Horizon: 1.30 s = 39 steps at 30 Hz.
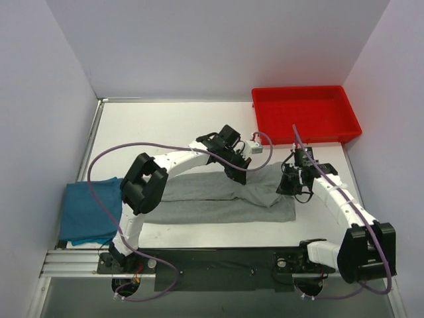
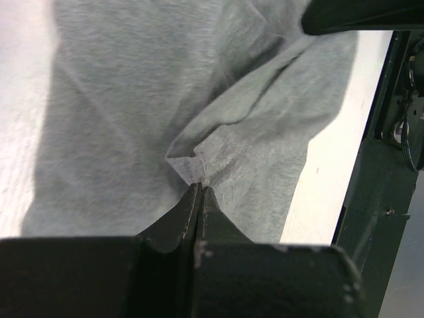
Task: Fold and stack the t-shirts
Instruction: Fold the other side of the tshirt into a rectangle
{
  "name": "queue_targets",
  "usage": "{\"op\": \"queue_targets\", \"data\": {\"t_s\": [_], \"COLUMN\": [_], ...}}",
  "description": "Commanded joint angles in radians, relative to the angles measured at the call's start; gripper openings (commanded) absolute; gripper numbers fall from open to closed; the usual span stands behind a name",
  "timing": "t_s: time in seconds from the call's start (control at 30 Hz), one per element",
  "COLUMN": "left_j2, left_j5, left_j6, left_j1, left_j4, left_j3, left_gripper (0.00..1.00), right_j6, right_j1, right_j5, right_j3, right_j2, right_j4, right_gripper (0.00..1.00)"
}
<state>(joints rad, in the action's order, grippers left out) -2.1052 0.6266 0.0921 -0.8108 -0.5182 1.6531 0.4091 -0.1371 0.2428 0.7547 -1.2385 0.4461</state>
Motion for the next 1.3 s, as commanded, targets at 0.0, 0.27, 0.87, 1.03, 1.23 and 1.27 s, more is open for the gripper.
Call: {"op": "queue_targets", "data": {"t_s": [0.0,0.27,0.87,1.03,1.23,1.27], "left_j2": [0.083,0.068,0.083,0.082,0.068,0.067], "left_j5": [0.013,-0.008,-0.025,-0.021,-0.013,-0.008], "left_j6": [-0.020,-0.035,-0.075,-0.084,-0.084,-0.086], "left_j1": [0.062,0.087,0.085,0.090,0.082,0.082], "left_j4": [0.038,0.118,0.181,0.190,0.204,0.204], "left_j3": [-0.013,-0.085,-0.193,-0.196,-0.193,-0.193], "left_gripper": [0.00,0.00,0.00,0.00,0.00,0.00], "right_j6": [0.005,-0.013,-0.102,-0.101,0.046,0.057], "right_j1": [0.011,0.031,0.025,0.063,0.053,0.053], "right_j5": [-0.033,-0.004,0.055,0.027,0.072,0.079], "right_j3": [-0.023,0.067,0.287,0.171,-0.055,-0.070], "right_j2": [0.059,-0.128,-0.299,-0.119,-0.073,-0.072], "right_j4": [0.028,-0.127,-0.132,-0.032,-0.088,-0.130], "right_gripper": [0.00,0.00,0.42,0.36,0.29,0.30]}}
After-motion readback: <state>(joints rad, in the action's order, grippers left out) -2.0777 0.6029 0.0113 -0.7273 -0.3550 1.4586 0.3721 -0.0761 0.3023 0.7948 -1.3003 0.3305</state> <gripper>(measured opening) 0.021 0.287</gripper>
